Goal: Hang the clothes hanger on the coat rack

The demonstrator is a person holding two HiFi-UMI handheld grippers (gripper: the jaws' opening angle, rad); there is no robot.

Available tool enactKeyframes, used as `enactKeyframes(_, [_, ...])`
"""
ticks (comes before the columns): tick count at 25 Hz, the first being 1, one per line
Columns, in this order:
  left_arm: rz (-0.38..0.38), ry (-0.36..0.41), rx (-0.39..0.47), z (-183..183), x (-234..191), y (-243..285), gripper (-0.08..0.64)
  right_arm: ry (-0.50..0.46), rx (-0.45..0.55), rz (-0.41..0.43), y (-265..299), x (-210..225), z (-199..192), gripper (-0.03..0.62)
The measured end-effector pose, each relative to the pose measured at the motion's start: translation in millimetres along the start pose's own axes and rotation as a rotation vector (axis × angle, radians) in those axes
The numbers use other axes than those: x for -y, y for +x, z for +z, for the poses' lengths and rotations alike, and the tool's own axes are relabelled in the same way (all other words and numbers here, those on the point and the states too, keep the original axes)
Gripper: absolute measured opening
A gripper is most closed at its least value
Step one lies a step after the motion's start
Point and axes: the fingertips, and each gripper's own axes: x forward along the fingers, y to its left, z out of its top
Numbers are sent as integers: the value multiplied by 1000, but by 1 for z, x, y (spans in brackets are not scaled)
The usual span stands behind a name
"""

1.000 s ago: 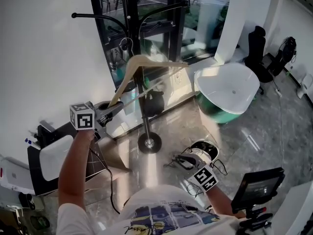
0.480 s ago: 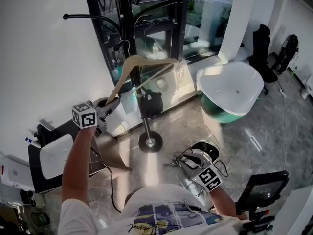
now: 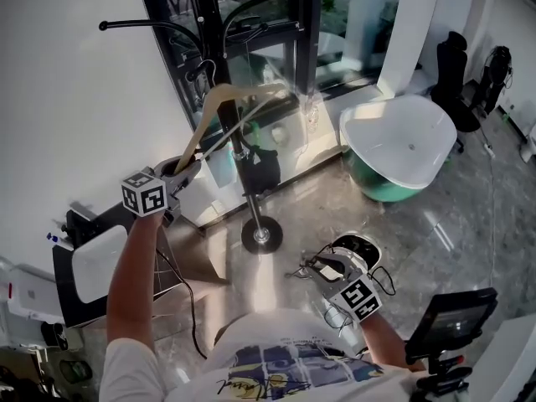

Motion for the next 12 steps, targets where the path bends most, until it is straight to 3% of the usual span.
enactKeyframes(7, [67,-4,-18,-8,-6,-12,176,-2,-9,18,4,-10,6,103])
enactKeyframes(12, [108,-23,-47,-33,-12,-37,212,-12,-17,33,11,-28,11,103])
